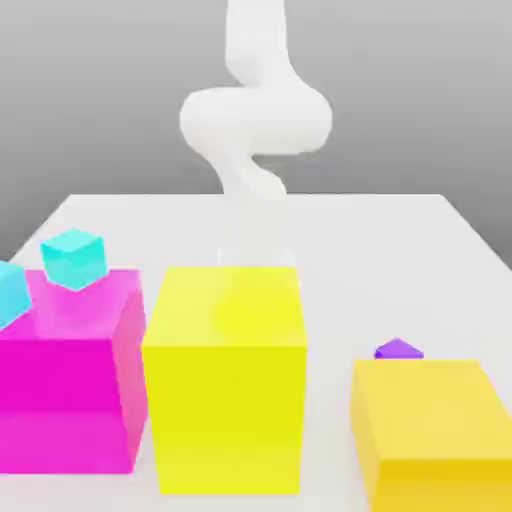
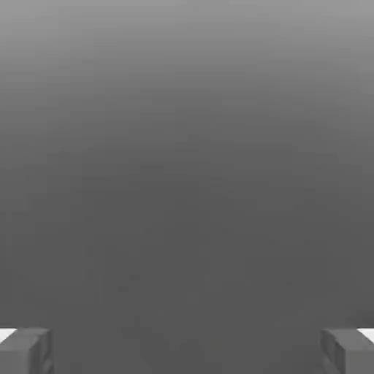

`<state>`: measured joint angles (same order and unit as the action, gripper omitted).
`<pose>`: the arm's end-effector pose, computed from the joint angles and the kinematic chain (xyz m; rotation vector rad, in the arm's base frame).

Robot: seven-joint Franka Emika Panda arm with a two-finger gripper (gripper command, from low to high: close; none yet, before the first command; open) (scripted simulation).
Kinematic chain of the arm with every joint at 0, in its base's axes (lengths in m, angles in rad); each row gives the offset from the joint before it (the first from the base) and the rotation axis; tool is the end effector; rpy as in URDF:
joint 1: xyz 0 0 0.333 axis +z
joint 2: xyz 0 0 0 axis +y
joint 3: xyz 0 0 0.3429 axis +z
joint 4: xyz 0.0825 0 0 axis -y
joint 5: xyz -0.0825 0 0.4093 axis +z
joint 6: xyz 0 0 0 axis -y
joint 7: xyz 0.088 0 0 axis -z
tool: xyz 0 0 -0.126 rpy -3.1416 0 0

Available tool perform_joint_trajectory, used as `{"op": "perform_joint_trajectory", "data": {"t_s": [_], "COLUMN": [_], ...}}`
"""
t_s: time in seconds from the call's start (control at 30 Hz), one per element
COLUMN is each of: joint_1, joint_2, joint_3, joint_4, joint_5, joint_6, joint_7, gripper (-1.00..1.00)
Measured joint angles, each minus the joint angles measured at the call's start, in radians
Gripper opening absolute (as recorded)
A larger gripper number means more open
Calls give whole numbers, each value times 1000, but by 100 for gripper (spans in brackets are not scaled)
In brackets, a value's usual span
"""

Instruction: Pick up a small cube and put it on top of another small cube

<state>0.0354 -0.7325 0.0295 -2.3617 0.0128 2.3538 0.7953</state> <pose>0.3939 0.0295 0.6654 -2.5159 0.9702 -0.9343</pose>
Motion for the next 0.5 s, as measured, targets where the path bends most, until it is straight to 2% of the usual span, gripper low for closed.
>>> {"op": "perform_joint_trajectory", "data": {"t_s": [0.5], "joint_1": [263], "joint_2": [516], "joint_3": [241], "joint_4": [-435], "joint_5": [66], "joint_6": [396], "joint_7": [-17], "gripper": [0]}}
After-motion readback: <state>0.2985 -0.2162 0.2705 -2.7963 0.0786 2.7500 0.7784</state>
